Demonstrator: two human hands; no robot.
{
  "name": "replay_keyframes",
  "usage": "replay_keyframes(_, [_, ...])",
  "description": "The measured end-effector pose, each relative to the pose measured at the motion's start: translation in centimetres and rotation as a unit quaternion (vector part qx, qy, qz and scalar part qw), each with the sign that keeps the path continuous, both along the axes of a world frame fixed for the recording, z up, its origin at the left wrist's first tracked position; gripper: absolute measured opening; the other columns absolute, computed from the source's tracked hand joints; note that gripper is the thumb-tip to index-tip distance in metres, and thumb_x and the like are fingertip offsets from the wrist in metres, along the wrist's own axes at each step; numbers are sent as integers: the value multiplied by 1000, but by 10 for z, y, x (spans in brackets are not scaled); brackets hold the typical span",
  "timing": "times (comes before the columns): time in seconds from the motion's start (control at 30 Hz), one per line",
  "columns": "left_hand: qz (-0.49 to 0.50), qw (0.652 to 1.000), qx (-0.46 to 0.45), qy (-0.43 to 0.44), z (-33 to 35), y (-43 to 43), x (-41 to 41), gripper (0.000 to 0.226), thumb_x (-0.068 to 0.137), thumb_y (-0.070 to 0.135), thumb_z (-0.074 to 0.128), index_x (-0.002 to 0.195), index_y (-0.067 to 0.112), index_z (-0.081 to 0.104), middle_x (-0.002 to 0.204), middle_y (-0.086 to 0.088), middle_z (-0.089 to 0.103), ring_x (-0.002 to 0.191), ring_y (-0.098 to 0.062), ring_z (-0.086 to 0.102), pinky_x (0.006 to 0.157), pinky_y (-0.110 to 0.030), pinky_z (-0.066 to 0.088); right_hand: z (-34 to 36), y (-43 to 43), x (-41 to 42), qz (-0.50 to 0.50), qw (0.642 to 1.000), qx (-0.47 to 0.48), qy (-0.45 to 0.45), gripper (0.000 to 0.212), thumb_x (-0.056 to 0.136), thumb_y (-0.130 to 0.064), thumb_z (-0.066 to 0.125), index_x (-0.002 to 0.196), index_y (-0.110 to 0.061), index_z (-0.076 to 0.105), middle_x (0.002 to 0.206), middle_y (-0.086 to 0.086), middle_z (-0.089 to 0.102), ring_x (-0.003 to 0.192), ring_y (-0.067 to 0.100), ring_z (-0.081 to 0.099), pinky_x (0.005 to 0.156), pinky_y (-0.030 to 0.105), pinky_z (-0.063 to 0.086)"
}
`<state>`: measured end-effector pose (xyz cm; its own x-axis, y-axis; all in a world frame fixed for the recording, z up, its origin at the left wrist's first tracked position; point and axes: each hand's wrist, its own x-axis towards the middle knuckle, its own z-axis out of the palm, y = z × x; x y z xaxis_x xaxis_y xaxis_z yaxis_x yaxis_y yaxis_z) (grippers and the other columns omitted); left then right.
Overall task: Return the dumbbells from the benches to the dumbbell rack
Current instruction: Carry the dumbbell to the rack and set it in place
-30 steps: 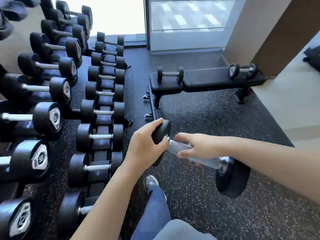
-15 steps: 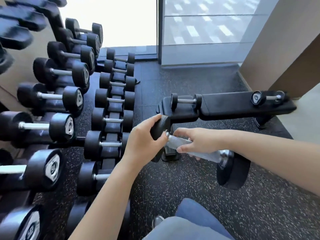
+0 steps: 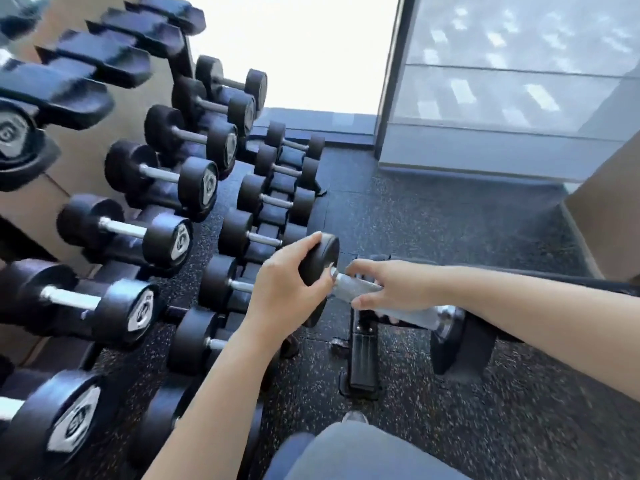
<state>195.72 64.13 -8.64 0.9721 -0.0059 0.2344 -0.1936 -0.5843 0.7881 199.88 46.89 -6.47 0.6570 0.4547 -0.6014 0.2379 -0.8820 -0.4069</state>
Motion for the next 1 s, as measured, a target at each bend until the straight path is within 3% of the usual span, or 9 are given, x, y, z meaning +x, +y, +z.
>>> replay_keyframes(0.07, [15,1000,-8,9,1,3,22,49,76,11,69,124,11,55,113,4,62,106,-8,57,94,-24,44,4,6,28,18,1000,1,0,48,91,-43,51,134,-31,32,117,0,57,83,14,55,89,33,44])
replay_keyframes(0.17, [47,999,-8,9,3,14,51,50,76,11,69,124,11,55,114,9,59,108,-2,53,94,-12,38,3,20,67,44,999,1,1,47,92,-44,50,134,-32,32,107,-2,58,80,14,56,88,33,45])
replay_keyframes(0.3, [71,997,-20,32,1,34,90,49,76,19,67,123,15,57,116,2,64,108,-7,57,95,-29,44,-1,42,113,60,998,-1,22,47,90,-46,50,132,-36,31,123,-1,57,100,20,62,91,36,47])
replay_keyframes(0.4, [76,996,-22,30,1,53,120,49,75,21,66,123,15,57,114,3,65,106,-7,57,94,-31,45,-2,64,147,73,997,-5,15,48,91,-45,50,134,-34,31,128,1,54,106,20,57,90,33,44])
replay_keyframes(0.57, [91,995,-28,24,5,94,170,49,77,11,68,124,12,55,117,3,62,108,-3,54,96,-19,41,5,107,200,81,997,-2,12,51,92,-43,50,137,-32,28,133,1,50,112,20,53,93,33,42])
replay_keyframes(0.7, [94,995,-37,18,11,127,201,49,78,11,67,125,13,54,118,5,60,111,-3,53,98,-22,40,10,141,232,87,996,0,-5,50,92,-43,49,137,-31,30,123,4,57,103,22,57,85,32,44])
replay_keyframes(0.9, [120,991,-41,30,17,162,224,50,78,13,67,126,15,54,116,5,62,106,-3,55,94,-18,41,12,179,263,119,993,-7,-8,50,91,-46,50,136,-32,30,130,2,53,111,21,54,96,39,44])
replay_keyframes(1.0, [135,989,-48,35,18,178,232,49,78,12,67,126,15,53,114,9,60,106,-1,54,91,-8,38,13,198,276,134,991,-5,-12,52,92,-44,49,137,-31,29,134,2,50,115,22,53,99,38,42])
